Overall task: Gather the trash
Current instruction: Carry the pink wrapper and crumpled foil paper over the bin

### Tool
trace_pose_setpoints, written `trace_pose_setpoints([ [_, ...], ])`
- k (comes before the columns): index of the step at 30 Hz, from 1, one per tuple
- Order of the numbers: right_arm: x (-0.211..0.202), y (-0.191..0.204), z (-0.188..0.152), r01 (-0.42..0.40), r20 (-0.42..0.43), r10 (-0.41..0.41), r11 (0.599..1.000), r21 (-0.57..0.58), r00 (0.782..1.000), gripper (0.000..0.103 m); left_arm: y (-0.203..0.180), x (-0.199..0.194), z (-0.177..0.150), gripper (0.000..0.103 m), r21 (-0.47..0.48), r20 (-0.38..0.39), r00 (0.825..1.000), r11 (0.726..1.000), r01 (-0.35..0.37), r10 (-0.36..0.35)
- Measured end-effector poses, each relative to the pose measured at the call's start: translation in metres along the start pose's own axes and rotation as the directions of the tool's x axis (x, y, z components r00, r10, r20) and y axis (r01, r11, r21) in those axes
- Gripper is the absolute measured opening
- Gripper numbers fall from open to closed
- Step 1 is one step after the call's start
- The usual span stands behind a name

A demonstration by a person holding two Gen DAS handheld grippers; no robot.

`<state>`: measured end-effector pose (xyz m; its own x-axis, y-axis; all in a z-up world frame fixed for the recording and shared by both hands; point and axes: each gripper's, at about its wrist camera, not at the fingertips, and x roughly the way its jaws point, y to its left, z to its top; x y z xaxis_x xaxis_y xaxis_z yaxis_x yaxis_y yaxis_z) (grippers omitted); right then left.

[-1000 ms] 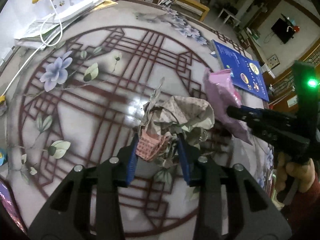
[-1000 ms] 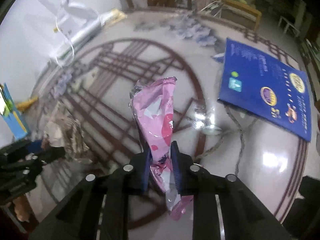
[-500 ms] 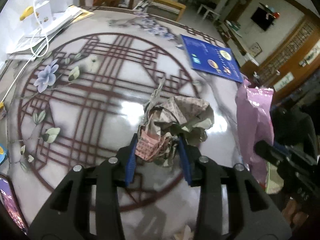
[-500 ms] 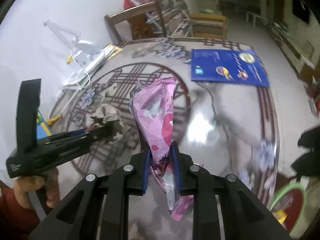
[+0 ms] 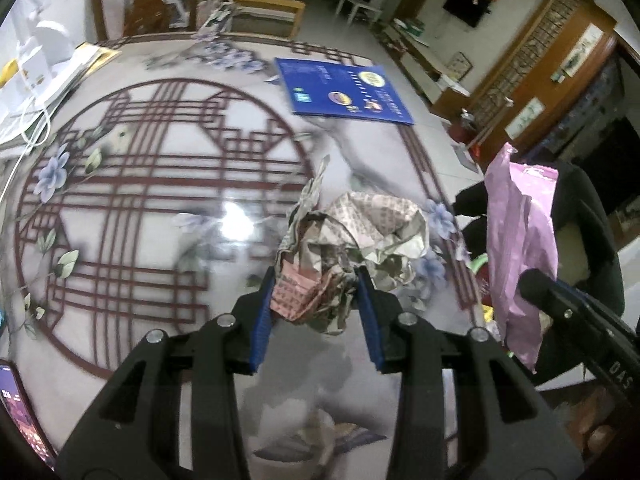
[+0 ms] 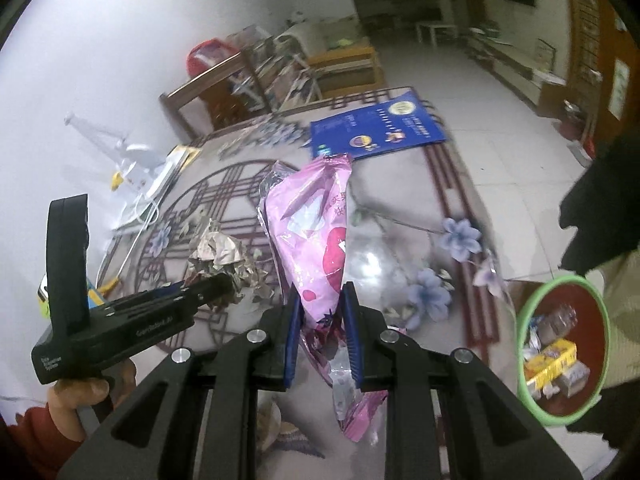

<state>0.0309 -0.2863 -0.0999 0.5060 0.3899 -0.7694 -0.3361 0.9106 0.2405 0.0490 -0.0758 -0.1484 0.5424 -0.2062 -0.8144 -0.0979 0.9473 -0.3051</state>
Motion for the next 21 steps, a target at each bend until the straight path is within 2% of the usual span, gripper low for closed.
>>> trace_pose_setpoints([
  [10,-0.028,-0.026,-0.022,0.056,0.035,-0.06,0.995,0.088,0.998,0.02,-0.037,-0.008,-0.008,0.037,0.086,0.003,0.998,0.995,0.057,-0.057],
  [21,-0.054,-0.055,-0.039,0.112,0.059,-0.123,0.981,0.16,0.991,0.02,-0.073,-0.006,-0.013,0.037,0.156,-0.007,0.996,0.984,0.09,-0.091],
])
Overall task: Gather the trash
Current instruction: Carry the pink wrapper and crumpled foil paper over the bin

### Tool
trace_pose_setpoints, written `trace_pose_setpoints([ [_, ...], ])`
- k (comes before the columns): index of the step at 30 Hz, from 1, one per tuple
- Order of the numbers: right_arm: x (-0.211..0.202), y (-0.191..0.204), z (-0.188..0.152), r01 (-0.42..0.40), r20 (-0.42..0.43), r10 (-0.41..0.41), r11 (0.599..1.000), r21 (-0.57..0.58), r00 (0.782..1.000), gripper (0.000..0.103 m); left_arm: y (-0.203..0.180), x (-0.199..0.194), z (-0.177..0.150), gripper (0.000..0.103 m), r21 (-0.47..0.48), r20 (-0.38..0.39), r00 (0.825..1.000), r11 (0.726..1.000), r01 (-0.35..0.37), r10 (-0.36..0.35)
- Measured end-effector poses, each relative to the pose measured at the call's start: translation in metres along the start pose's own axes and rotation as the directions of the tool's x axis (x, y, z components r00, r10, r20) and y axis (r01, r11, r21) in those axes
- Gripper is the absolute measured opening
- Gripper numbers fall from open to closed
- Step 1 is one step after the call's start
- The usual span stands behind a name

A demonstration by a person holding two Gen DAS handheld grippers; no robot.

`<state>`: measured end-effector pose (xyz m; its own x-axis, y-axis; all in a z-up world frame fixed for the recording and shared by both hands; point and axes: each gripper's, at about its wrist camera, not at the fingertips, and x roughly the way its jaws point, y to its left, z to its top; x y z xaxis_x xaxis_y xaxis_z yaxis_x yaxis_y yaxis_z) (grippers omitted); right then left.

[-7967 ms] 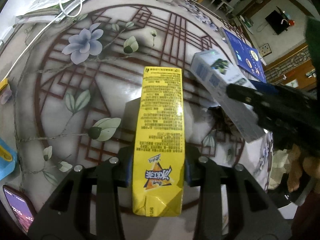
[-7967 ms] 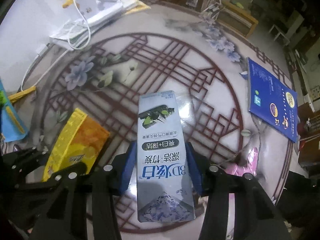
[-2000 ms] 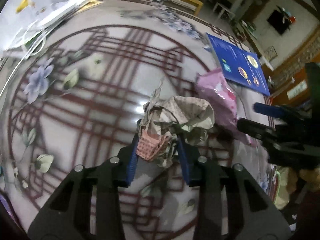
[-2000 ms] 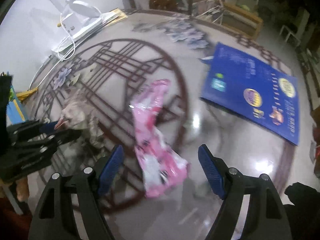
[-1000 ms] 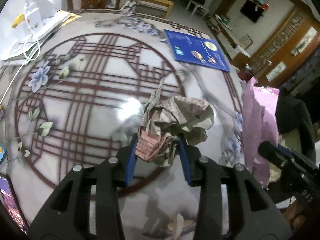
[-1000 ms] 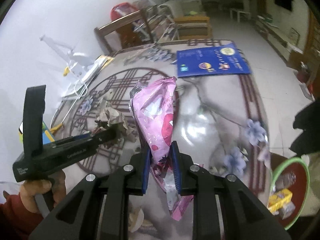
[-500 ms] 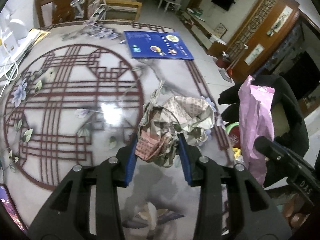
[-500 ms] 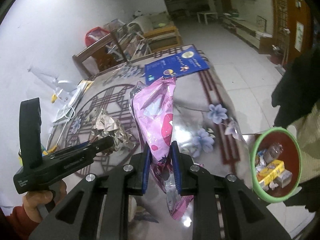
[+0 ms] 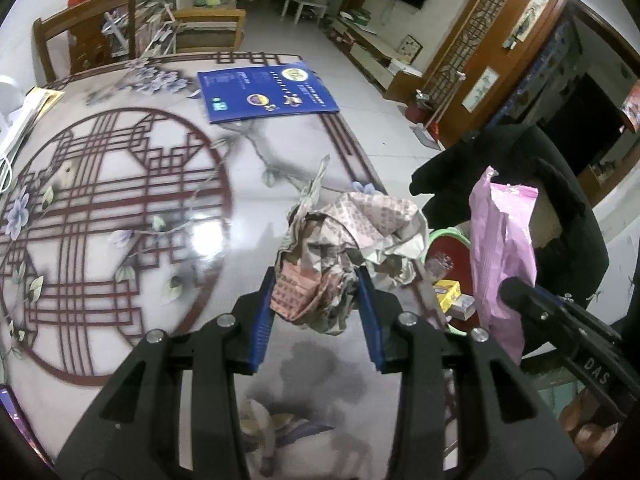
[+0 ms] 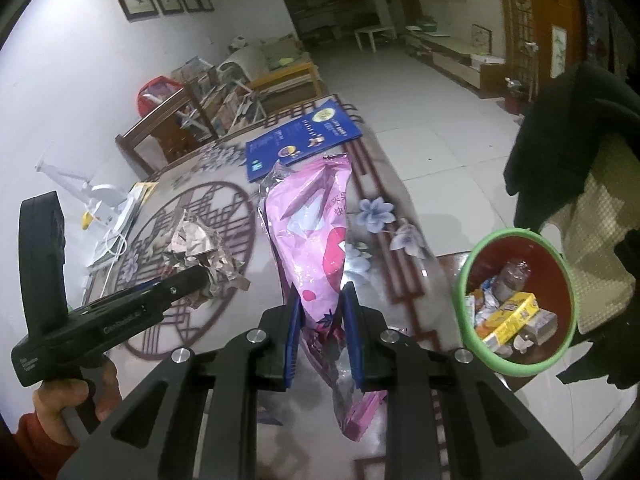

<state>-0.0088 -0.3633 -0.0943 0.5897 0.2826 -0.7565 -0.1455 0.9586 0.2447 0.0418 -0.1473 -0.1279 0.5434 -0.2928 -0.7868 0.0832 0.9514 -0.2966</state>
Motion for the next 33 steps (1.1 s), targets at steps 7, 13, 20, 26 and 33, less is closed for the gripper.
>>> trace_pose_setpoints([
  [7,-0.012,-0.024,-0.001,0.022,0.024,-0.023,0.999,0.033,0.999,0.02,-0.033,0.004,0.006,0.037,0.05,0.01,1.0,0.998,0.029,-0.029],
  [13,-0.021,-0.05,0.0,0.037,0.036,-0.039,0.998,0.059,0.999,0.02,-0.062,0.012,0.006,0.037,0.081,0.008,0.999,0.996,0.043,-0.043],
  [20,-0.031,-0.087,-0.003,0.06,0.041,-0.064,0.993,0.099,0.997,0.02,-0.095,0.024,0.004,0.037,0.11,-0.011,0.998,0.992,0.056,-0.055],
  [26,-0.038,-0.126,-0.005,0.09,0.041,-0.097,0.986,0.143,0.994,0.02,-0.132,0.044,0.002,0.037,0.146,-0.048,0.995,0.985,0.089,-0.083],
  [33,-0.04,-0.175,-0.006,0.133,0.024,-0.141,0.971,0.198,0.99,0.02,-0.181,0.074,0.005,0.037,0.189,-0.095,0.988,0.972,0.142,-0.125],
])
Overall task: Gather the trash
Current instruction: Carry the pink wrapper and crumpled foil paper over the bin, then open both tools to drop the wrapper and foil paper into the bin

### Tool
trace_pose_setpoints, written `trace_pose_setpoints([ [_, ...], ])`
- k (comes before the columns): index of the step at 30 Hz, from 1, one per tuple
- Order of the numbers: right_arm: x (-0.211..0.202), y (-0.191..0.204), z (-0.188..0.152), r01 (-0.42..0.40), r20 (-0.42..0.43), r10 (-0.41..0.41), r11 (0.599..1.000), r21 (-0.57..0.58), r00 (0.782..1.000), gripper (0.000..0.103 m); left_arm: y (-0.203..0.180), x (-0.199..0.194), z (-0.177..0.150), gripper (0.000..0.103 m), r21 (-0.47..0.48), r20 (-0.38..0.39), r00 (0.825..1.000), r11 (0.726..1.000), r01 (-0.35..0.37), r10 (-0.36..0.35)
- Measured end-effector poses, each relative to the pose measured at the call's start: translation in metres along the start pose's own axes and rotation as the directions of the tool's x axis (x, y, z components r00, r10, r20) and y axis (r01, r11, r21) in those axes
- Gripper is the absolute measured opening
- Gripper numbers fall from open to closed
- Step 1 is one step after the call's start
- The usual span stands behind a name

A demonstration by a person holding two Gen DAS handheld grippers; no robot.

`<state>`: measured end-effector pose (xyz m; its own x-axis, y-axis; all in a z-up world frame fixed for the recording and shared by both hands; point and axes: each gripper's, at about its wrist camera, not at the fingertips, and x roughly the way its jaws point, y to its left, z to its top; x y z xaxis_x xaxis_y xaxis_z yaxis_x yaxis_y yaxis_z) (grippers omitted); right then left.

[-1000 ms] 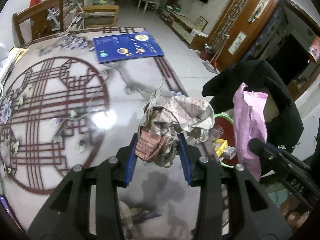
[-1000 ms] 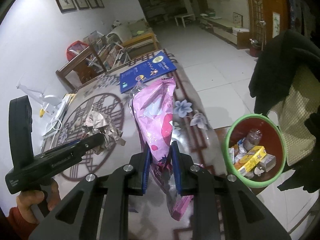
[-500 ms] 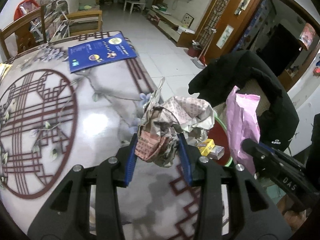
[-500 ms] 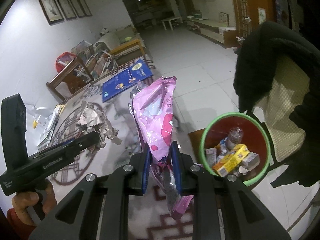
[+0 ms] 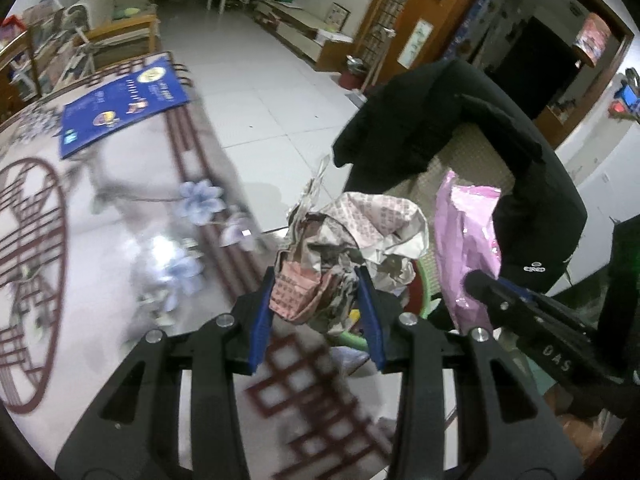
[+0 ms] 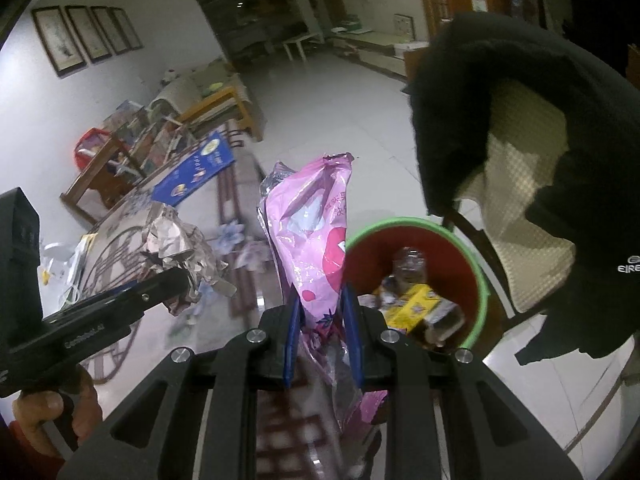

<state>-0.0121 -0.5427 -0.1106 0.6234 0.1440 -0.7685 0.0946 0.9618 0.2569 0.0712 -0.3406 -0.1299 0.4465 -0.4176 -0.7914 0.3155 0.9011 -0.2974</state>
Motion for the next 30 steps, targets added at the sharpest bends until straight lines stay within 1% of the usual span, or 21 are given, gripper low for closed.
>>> trace_pose_setpoints([
  [7,0.013,-0.049,0.009,0.046,-0.014,-0.045,0.994,0.095,0.999,0.021,-0.031,0.042,0.017,0.038,0.016,-0.037,0.999,1.0,0.014,-0.013],
  [11,0.021,-0.067,0.012,0.061,-0.03,-0.057,0.989,0.134,0.998,0.021,-0.042,0.066,0.024,0.038,0.019,-0.069,0.998,1.0,0.013,-0.012],
  [17,0.03,-0.081,0.018,0.075,-0.038,-0.07,0.984,0.164,0.997,0.022,-0.053,0.09,0.034,0.038,0.049,-0.1,0.995,0.999,0.015,-0.011],
  [21,0.035,-0.087,0.022,0.082,-0.038,-0.076,0.981,0.179,0.996,0.023,-0.053,0.098,0.04,0.042,0.053,-0.108,0.994,0.999,0.015,-0.009],
  [22,0.037,-0.087,0.022,0.084,-0.038,-0.078,0.98,0.182,0.996,0.024,-0.052,0.1,0.041,0.043,0.05,-0.109,0.994,0.999,0.012,-0.007],
  [23,0.037,-0.087,0.022,0.088,-0.036,-0.083,0.979,0.183,0.996,0.028,-0.051,0.101,0.043,0.05,0.045,-0.108,0.994,0.999,0.012,-0.007],
  [24,0.038,-0.088,0.023,0.095,-0.035,-0.09,0.978,0.184,0.995,0.032,-0.049,0.102,0.044,0.054,0.039,-0.107,0.994,0.999,0.013,-0.009],
  [25,0.038,-0.088,0.023,0.11,-0.032,-0.106,0.977,0.185,0.994,0.047,-0.049,0.101,0.045,0.054,0.037,-0.103,0.995,0.999,0.014,-0.011],
  [26,0.038,-0.087,0.024,0.117,-0.026,-0.114,0.975,0.188,0.993,0.053,-0.048,0.1,0.047,0.054,0.039,-0.098,0.995,0.999,0.014,-0.01],
  [29,0.038,-0.083,0.025,0.12,-0.023,-0.118,0.975,0.188,0.993,0.053,-0.046,0.096,0.049,0.06,0.044,-0.081,0.997,0.999,0.013,-0.009],
  [30,0.039,-0.083,0.026,0.122,-0.025,-0.12,0.975,0.185,0.992,0.053,-0.046,0.094,0.05,0.06,0.045,-0.077,0.997,0.999,0.016,-0.012],
])
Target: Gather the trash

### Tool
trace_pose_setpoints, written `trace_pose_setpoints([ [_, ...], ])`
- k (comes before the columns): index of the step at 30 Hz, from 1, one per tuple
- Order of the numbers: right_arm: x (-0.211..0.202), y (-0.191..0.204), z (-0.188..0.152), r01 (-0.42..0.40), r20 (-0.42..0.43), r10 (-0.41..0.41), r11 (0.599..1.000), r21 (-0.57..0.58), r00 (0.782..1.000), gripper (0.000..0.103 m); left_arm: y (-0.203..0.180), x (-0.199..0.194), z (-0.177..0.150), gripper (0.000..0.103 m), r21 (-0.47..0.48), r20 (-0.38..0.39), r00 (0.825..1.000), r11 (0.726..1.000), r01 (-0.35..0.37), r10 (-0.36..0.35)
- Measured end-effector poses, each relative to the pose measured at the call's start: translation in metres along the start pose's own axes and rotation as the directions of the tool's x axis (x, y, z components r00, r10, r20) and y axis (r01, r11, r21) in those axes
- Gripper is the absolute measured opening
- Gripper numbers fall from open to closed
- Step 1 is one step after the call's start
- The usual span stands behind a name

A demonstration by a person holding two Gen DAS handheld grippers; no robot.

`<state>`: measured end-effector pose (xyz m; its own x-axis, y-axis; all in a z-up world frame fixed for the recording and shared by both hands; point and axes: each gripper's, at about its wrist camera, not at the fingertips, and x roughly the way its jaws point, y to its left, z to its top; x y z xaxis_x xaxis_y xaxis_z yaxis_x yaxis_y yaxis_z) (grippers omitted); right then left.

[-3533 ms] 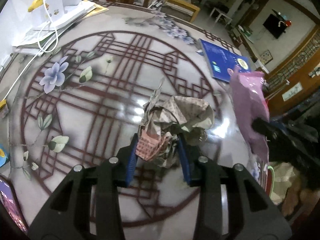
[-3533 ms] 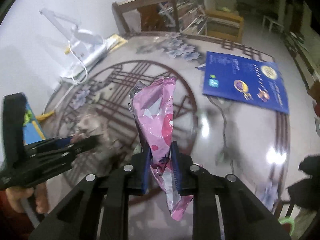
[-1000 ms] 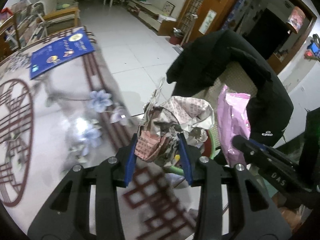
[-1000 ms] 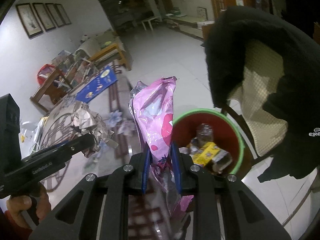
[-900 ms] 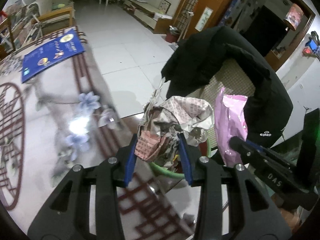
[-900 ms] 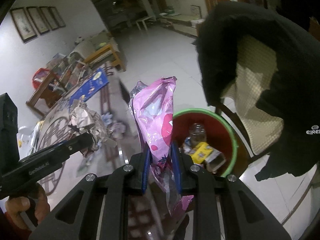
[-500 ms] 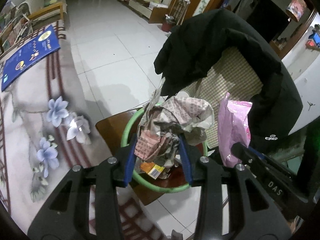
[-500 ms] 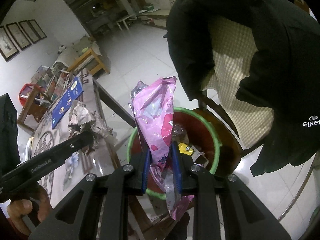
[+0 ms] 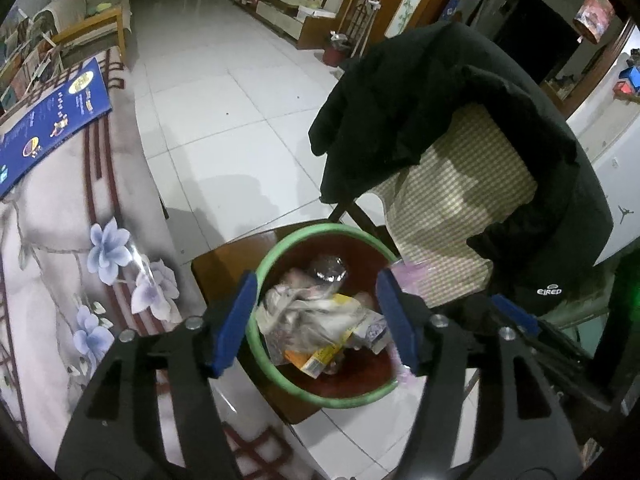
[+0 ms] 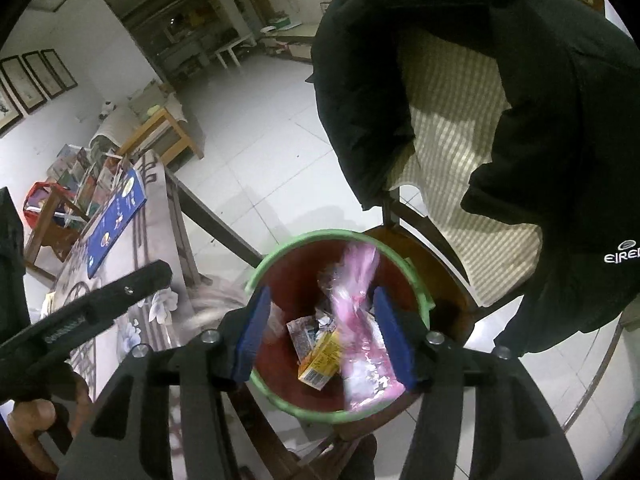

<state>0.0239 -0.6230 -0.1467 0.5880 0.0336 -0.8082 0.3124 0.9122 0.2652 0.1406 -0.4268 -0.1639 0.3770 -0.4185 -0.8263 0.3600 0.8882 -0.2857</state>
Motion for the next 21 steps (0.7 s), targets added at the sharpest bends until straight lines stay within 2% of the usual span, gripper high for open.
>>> trace_pose_setpoints([
  [2,-0.001,0.003,-0.001,0.003,0.0,-0.003,1.0,-0.005,1.0,0.054,0.002,-0.005,0.001,0.061,0.004,0.012,1.0,1.0,0.003,-0.003],
  [5,-0.005,0.009,-0.002,0.006,0.007,-0.005,1.0,-0.013,1.0,0.058,0.005,-0.017,0.003,0.071,0.008,0.043,0.999,1.0,0.002,-0.003],
  [10,-0.013,0.022,-0.006,0.01,0.02,-0.01,0.999,-0.035,1.0,0.06,0.015,-0.038,0.002,0.073,-0.001,0.08,0.997,1.0,0.016,-0.016],
  [21,-0.03,0.064,-0.032,0.019,0.033,-0.018,0.999,-0.045,0.999,0.065,0.051,-0.074,-0.02,0.073,-0.02,0.096,0.995,0.999,0.032,-0.03],
])
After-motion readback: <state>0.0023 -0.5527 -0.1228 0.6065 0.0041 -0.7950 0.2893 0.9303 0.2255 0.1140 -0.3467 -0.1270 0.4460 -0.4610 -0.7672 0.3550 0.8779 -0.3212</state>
